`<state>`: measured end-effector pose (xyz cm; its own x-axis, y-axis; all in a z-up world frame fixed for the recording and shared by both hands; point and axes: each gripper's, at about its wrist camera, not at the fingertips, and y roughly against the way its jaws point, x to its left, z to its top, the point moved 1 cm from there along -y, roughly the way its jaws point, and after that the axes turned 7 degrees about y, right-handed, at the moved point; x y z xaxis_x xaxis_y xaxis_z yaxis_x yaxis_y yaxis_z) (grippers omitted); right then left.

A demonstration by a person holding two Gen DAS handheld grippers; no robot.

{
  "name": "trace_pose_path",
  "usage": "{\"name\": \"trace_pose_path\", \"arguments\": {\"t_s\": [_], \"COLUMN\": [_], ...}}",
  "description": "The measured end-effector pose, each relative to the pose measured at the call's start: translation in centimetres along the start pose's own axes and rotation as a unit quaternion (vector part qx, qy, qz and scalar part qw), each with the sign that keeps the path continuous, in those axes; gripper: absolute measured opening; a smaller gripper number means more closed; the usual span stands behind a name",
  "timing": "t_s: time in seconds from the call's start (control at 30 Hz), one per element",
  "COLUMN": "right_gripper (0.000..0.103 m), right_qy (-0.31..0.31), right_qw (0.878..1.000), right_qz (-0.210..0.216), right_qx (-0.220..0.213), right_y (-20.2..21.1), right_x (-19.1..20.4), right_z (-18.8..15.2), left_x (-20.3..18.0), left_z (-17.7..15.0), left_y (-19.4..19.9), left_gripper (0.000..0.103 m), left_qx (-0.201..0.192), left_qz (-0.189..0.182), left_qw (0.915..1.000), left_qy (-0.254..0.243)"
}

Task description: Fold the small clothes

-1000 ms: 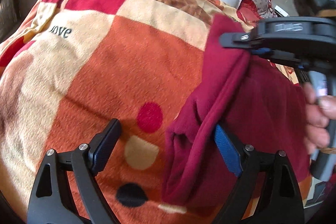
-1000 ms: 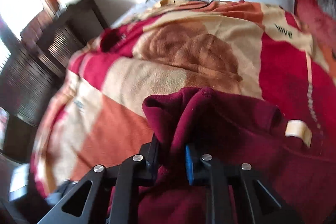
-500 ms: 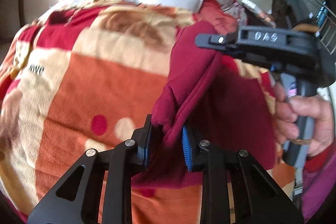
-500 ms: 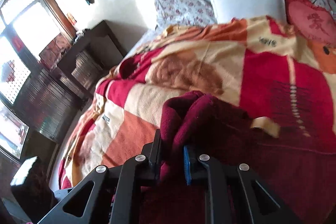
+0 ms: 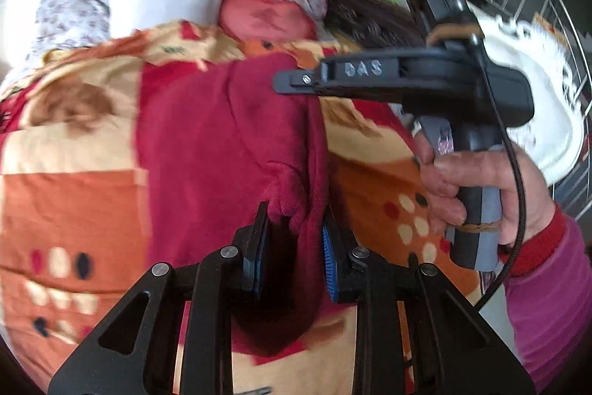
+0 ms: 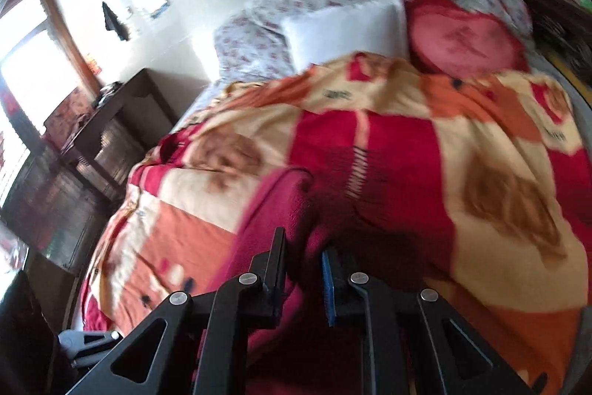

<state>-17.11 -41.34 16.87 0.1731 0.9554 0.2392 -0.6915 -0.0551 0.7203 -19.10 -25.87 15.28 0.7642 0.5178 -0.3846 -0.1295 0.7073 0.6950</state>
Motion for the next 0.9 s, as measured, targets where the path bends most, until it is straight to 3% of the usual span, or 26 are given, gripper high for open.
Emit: {"name": "trace_pose_path", "arguments": {"t_s": [0.2,0.43,0.6,0.67,0.83,0.87,0.9], "right_gripper": [0.015,0.015,0.017,0.021,0.023,0.027,0.036], "right_qy": [-0.038,-0.045,-0.081,-0.094,-0.113,-0.121,-0.127], "right_qw": [0.999,0.997,0.996,0.995,0.993,0.992,0.992], "right_qz": [-0.015,-0.047,-0.035,-0.033,-0.029,-0.020,-0.014], "right_qx": [0.014,0.038,0.029,0.027,0.009,0.003,-0.001], "right_y": [-0.6,-3.1,-3.2,-2.5,0.3,1.1,1.6], "right_x": [-4.5,-6.3,-7.5,-7.7,-7.2,-7.1,-6.9], "right_z": [-3.2,-5.2,-6.0,-6.2,-6.7,-7.1,-7.5], "left_x": [-3.0,-2.9,-3.4,-3.4,-3.2,-3.2,-2.9], "left_z": [-1.9,-2.5,-2.4,-2.4,-2.5,-2.7,-2.8], "left_y": [-5.5,-7.7,-7.4,-6.8,-4.7,-4.1,-3.1], "left_gripper": [0.024,0.024,0.026,0.033,0.033,0.033,0.034], "left_qx": [0.039,0.055,0.054,0.054,0.056,0.054,0.048], "left_qz": [0.016,0.024,0.028,0.019,0.010,0.007,0.003], "left_qw": [0.9989,0.9981,0.9980,0.9983,0.9982,0.9982,0.9984], "left_qy": [-0.020,-0.015,-0.016,-0.015,-0.022,-0.024,-0.028]}}
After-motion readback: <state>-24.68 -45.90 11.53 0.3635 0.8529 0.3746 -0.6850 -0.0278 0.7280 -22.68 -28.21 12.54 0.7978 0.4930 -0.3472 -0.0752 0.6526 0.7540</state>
